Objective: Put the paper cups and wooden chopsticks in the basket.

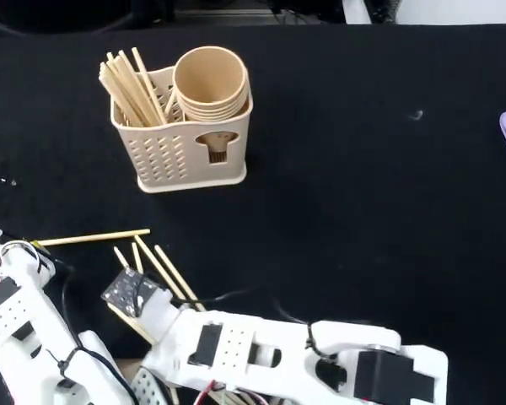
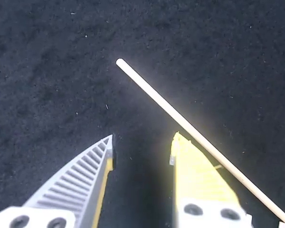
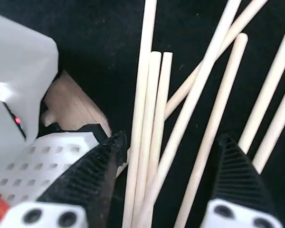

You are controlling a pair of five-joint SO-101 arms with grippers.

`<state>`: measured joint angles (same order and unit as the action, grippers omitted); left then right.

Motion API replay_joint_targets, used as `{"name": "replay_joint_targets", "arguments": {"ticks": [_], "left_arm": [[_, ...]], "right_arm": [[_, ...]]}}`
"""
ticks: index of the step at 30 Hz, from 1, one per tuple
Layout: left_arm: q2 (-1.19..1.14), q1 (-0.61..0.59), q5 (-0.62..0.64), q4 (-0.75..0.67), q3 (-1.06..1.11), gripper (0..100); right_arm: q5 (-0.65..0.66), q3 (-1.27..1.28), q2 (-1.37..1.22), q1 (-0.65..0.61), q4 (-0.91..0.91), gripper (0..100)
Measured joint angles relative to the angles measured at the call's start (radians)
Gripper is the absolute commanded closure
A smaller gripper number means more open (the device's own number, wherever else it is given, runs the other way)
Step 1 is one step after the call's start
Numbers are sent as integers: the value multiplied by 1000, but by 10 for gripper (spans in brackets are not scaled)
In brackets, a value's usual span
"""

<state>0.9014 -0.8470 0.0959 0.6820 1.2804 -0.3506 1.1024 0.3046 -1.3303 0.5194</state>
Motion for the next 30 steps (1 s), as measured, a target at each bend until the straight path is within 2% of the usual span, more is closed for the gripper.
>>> {"name": "replay_joint_targets", "arguments": {"ticks": [2,6,10,15,18,21,27,30], "left_arm": [[0,0,0,0,-5,798],[0,0,0,0,-6,798],[0,0,0,0,-6,798],[0,0,0,0,-6,798],[0,0,0,0,-6,798],[0,0,0,0,-6,798],[0,0,0,0,-6,798],[0,0,0,0,-6,798]], "right_arm": [[2,-32,-17,34,44,705],[94,-100,-52,201,181,717],[204,-157,-60,333,296,819],[267,-181,-60,347,328,947],[281,-181,-60,348,328,986],[316,-219,-60,347,345,936],[344,-299,-60,345,434,715],[344,-302,-69,305,434,712]]}}
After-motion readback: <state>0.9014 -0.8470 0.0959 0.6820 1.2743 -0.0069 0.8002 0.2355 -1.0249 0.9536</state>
